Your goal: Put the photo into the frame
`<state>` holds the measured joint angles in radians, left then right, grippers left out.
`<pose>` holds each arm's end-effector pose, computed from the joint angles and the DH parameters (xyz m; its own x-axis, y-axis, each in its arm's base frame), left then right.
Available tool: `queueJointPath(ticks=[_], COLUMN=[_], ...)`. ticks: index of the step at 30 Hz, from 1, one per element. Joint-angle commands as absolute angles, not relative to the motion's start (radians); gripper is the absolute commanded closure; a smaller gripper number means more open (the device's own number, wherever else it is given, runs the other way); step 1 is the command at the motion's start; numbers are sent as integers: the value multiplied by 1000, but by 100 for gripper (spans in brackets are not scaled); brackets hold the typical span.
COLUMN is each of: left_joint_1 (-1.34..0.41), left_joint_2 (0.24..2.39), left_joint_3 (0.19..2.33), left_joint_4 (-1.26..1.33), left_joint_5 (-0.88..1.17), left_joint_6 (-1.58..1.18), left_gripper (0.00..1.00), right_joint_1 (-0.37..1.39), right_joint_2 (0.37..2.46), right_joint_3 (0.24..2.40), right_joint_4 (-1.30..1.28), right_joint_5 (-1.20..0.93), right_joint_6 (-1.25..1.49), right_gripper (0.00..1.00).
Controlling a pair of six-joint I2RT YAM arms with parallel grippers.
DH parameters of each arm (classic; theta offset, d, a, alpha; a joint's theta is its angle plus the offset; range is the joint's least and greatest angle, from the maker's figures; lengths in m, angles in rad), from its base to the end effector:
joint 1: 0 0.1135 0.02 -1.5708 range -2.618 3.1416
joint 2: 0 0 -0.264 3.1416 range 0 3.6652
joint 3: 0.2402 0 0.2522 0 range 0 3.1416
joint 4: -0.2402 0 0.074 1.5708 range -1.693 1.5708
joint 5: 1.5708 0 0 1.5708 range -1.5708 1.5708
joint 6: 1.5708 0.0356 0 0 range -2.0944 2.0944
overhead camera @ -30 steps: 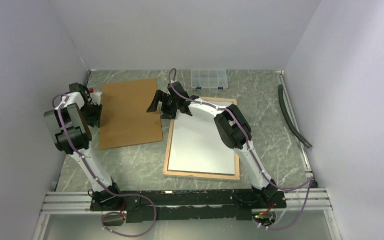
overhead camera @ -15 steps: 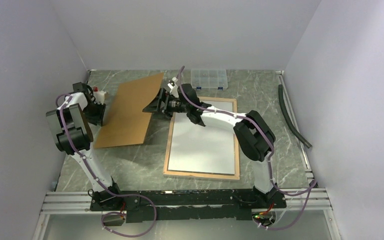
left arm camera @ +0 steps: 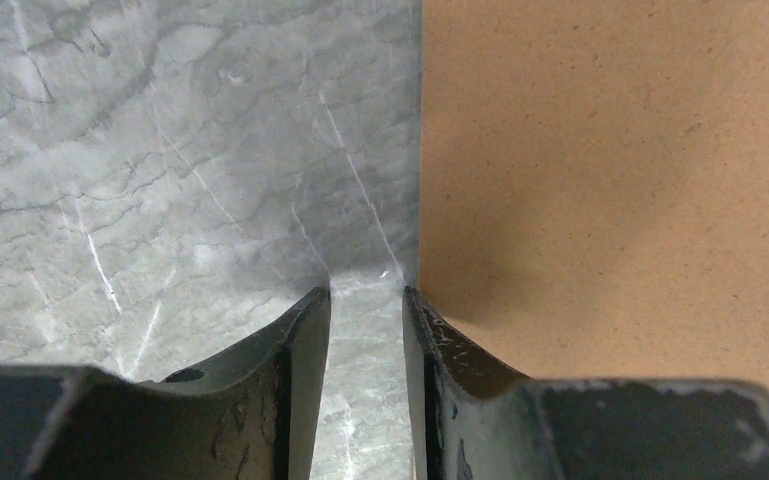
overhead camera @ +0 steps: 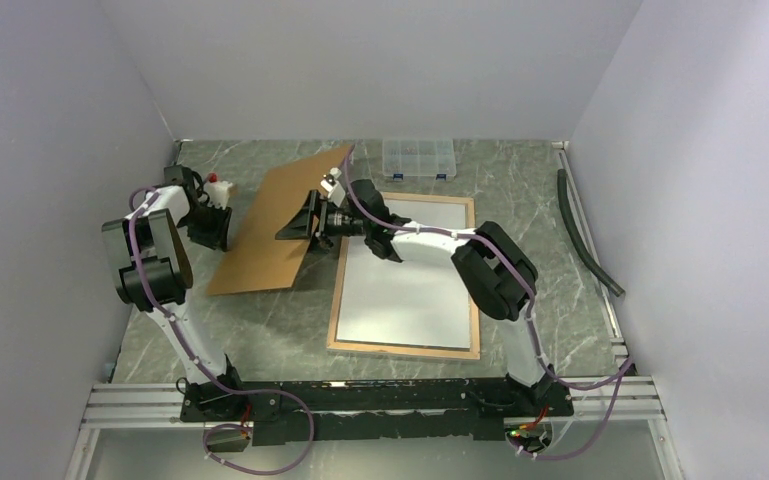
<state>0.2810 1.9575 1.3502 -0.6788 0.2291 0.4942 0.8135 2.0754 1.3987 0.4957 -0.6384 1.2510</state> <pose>0.3726 0.0991 0.1632 -0.9108 0.2179 -0.3507 0.2536 0.9655 -0.0587 0.3123 0.3613 0.2195 -0.9751 0.0782 -0.2074 -0.1927 0.1637 0.9675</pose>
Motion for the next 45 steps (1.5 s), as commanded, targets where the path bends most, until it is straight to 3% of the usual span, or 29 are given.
queueJointPath(ticks=[1, 5, 12, 15, 18, 19, 20, 21, 27, 34, 42, 45], left_joint_1=[267, 267, 267, 267, 267, 267, 267, 267, 210, 120, 119, 114], left_joint_2=[1970, 1961, 1933, 1891, 1799, 1761, 1712, 1658, 1341, 1014, 870, 842], left_joint_3=[1302, 1309, 1332, 1371, 1419, 1436, 1450, 1458, 1423, 1268, 1208, 1144], left_joint_4=[-774, -779, -806, -845, -887, -907, -928, -938, -1056, -1087, -1111, -1007], left_joint_5=[336, 327, 344, 375, 449, 497, 554, 613, 860, 749, 760, 753], left_joint_6=[486, 494, 501, 514, 543, 563, 604, 641, 978, 1319, 1558, 1558], left_gripper=[61, 61, 59, 53, 46, 33, 12, 6, 6, 6, 6, 6], right_joint_1=[821, 820, 818, 815, 813, 810, 803, 796, 725, 699, 715, 730], right_joint_2=[2048, 1955, 1861, 1865, 1871, 1871, 1870, 1865, 1833, 1810, 1807, 1807], right_joint_3=[1470, 1431, 1360, 1360, 1409, 1426, 1443, 1457, 1530, 1622, 1607, 1603], right_joint_4=[480, 318, 135, 145, 129, 125, 123, 124, 148, 122, 208, 242], right_joint_5=[-621, -545, -441, -460, -471, -477, -484, -490, -490, -475, -495, -496], right_joint_6=[1202, 1082, 962, 983, 997, 1006, 1020, 1038, 1224, 1394, 1536, 1562], right_gripper=[33, 44, 84, 91, 94, 95, 96, 97, 100, 99, 99, 98])
